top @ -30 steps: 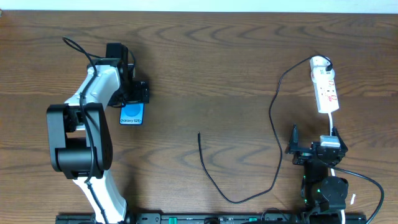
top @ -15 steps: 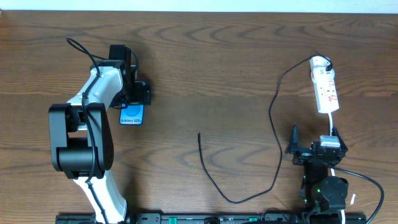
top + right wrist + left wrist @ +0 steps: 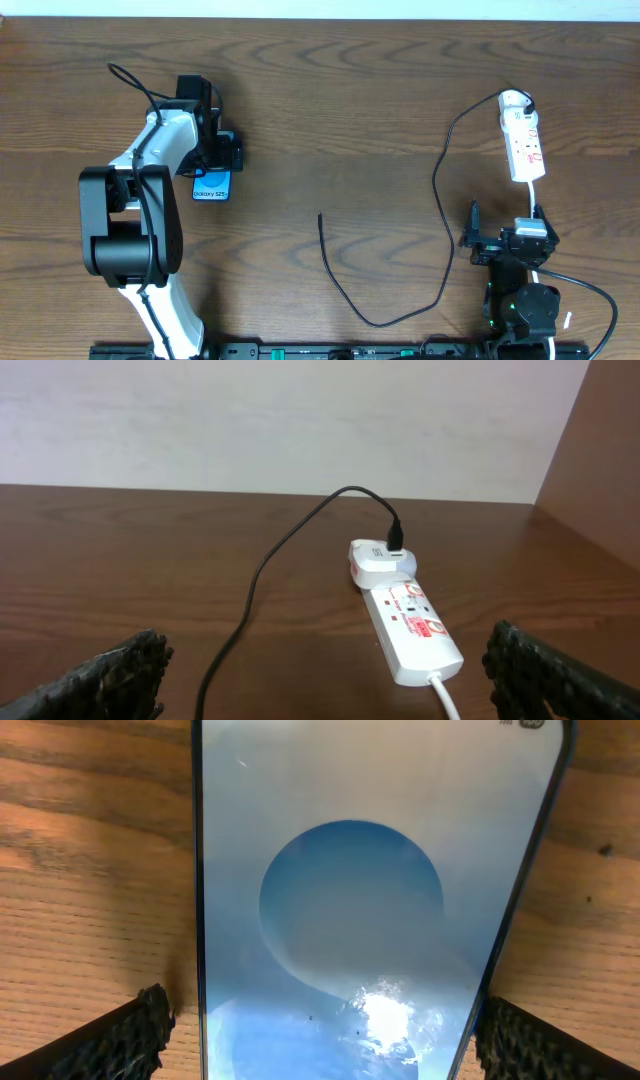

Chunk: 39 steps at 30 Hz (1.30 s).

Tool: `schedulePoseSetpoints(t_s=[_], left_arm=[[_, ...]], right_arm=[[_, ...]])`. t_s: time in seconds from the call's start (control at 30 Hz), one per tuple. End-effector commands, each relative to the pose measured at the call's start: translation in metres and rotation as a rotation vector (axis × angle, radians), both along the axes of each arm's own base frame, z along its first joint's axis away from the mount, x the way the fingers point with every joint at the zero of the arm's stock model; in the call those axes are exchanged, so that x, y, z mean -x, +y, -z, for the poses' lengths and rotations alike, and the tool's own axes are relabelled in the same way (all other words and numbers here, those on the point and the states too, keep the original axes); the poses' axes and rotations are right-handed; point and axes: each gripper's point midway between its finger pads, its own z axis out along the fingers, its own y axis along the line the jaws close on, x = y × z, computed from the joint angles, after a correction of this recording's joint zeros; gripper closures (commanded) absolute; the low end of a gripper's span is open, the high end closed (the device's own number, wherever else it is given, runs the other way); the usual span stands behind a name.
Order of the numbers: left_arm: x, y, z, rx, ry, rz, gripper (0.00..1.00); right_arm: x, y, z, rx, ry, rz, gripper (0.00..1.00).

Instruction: Plug charger to phone and switch on socket

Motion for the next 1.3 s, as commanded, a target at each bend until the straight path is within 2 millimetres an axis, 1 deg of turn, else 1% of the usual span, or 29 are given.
schedulePoseSetpoints(t_s=[0.0, 0.47, 0.8, 0.9, 1.1, 1.27], left_arm=[[0.006, 0.001, 0.006, -0.010, 0.022, 0.012, 0.02], [0.013, 0.002, 0.015, -0.010, 0.033, 0.014, 0.02], [0.016, 0.002, 0.015, -0.014, 0.045, 0.048, 0.02], [0.020, 0.007, 0.015, -0.047, 0.062, 0.052, 0.02], [0.023, 0.007, 0.015, -0.049, 0.078, 0.088, 0.00], [0.023, 0.007, 0.015, -0.048, 0.079, 0.089, 0.02]], right_arm=[[0.000, 0.001, 0.000, -0.012, -0.003, -0.002, 0.01], [0.000, 0.001, 0.000, -0.012, -0.003, -0.002, 0.01], [0.000, 0.001, 0.000, -0.012, -0.003, -0.002, 0.01], [0.000, 0.001, 0.000, -0.012, -0.003, -0.002, 0.01], [0.000, 0.001, 0.000, -0.012, -0.003, -0.002, 0.01], [0.000, 0.001, 0.000, -0.012, -0.003, -0.002, 0.01]])
